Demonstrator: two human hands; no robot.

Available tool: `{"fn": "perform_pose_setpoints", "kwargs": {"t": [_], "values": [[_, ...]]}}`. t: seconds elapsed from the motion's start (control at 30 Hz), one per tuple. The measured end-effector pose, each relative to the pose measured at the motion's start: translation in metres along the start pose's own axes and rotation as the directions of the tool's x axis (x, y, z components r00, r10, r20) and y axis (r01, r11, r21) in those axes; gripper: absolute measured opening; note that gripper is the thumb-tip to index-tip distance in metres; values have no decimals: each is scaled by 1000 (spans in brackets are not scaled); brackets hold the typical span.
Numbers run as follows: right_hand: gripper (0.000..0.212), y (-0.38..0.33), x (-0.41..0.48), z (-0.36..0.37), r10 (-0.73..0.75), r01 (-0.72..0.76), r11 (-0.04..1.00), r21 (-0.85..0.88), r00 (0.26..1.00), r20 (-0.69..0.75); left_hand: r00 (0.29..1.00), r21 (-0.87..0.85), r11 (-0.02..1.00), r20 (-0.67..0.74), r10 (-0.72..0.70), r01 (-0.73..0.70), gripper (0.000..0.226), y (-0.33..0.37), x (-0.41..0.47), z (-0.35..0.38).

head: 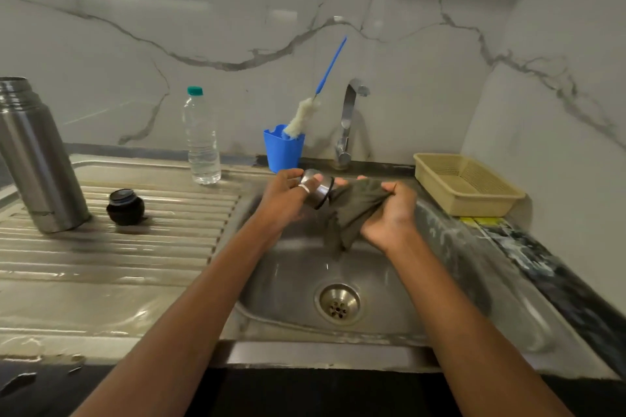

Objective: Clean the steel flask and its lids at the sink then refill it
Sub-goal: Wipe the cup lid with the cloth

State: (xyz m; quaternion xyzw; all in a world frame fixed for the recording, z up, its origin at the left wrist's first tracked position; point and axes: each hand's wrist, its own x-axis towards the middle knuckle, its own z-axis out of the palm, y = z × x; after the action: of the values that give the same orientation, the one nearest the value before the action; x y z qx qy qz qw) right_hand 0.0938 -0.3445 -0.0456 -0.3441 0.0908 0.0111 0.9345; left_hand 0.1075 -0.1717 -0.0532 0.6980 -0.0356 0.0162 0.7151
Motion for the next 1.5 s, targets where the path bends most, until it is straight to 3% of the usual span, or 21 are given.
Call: {"fn": "perform_pose_setpoints", "kwargs": {"t": [0.1, 0.17, 0.23, 0.37, 0.4, 0.47, 0.53, 0.63, 0.77, 0.87, 1.0, 1.03, 1.07, 1.13, 1.17, 1.2, 1.27, 1.3, 1.4, 1.47, 1.5], "values": [[52, -3, 9, -9, 39, -48, 994, -96, 995, -90, 998, -67, 997, 38, -46, 48, 47, -13, 1, -2], [44, -1, 7, -14, 63, -109, 974, -201, 973, -223, 997, -9, 998, 46, -56, 57, 47, -19, 4, -4], [30, -3, 8, -18, 54, -108, 977, -183, 959, -277, 997, 45, 997, 32, -70, 69, 43, -21, 4, -5], [32, -14, 12, -6, -117, 117, 992, 37, 993, -1, 993, 87, 992, 66, -100, 94, 44, -24, 0, 0], [35, -16, 8, 0, -168, 166, 986, 33, 981, 93, 992, 90, 992, 79, -97, 89, 44, -25, -1, 2], [47, -8, 0, 9, -210, 254, 955, -155, 943, 257, 990, 102, 990, 98, -103, 93, 41, -24, -3, 9], [60, 10, -9, 13, -99, 301, 824, -481, 911, 401, 988, 109, 990, 117, -105, 92, 31, -24, -6, 14], [77, 30, -12, 13, 73, 350, 493, -796, 895, 439, 982, 57, 983, 66, -177, 173, 22, -22, -7, 15], [64, 34, -7, 12, -114, 447, 17, -895, 890, 442, 984, -68, 984, 79, -159, 165, 26, -17, -11, 11], [60, 50, -8, 14, -239, 432, -149, -889, 857, 457, 992, -127, 986, 83, -97, 107, 23, -16, -13, 11], [51, 54, -13, 18, -369, 389, -50, -920, 849, 379, 994, -105, 989, 56, -95, 100, 23, -16, -15, 9], [52, 52, -13, 20, -396, 349, 34, -937, 865, 308, 994, -98, 991, 63, -88, 94, 26, -15, -16, 9], [54, 48, -11, 22, -395, 284, 187, -940, 898, 193, 994, -108, 991, 82, -75, 84, 30, -14, -17, 9], [53, 38, -5, 19, -150, 62, 625, -778, 988, -41, 990, -137, 989, 134, -43, 61, 52, -10, -19, 10], [51, 34, -5, 15, -32, -29, 750, -660, 996, -80, 984, -136, 990, 174, -22, 46, 60, -9, -19, 11], [51, 30, -5, 10, 35, -69, 806, -588, 997, -68, 981, -111, 994, 195, -4, 26, 58, -10, -20, 14], [53, 31, -5, 6, 54, -64, 800, -597, 998, -34, 988, -37, 999, 154, -7, 13, 49, -14, -20, 21], [54, 35, -7, 8, -2, -10, 741, -672, 1000, -17, 994, -14, 1000, 111, -8, 9, 45, -17, -17, 25], [56, 52, -15, 18, -338, 234, 355, -905, 935, 109, 999, 6, 1000, 40, 4, -5, 28, -21, -14, 28], [53, 58, -19, 21, -421, 299, 160, -941, 883, 209, 997, -68, 996, 52, -54, 58, 28, -17, -15, 24], [54, 59, -19, 21, -435, 297, 114, -948, 873, 221, 995, -88, 993, 61, -76, 81, 29, -15, -17, 21]]}}
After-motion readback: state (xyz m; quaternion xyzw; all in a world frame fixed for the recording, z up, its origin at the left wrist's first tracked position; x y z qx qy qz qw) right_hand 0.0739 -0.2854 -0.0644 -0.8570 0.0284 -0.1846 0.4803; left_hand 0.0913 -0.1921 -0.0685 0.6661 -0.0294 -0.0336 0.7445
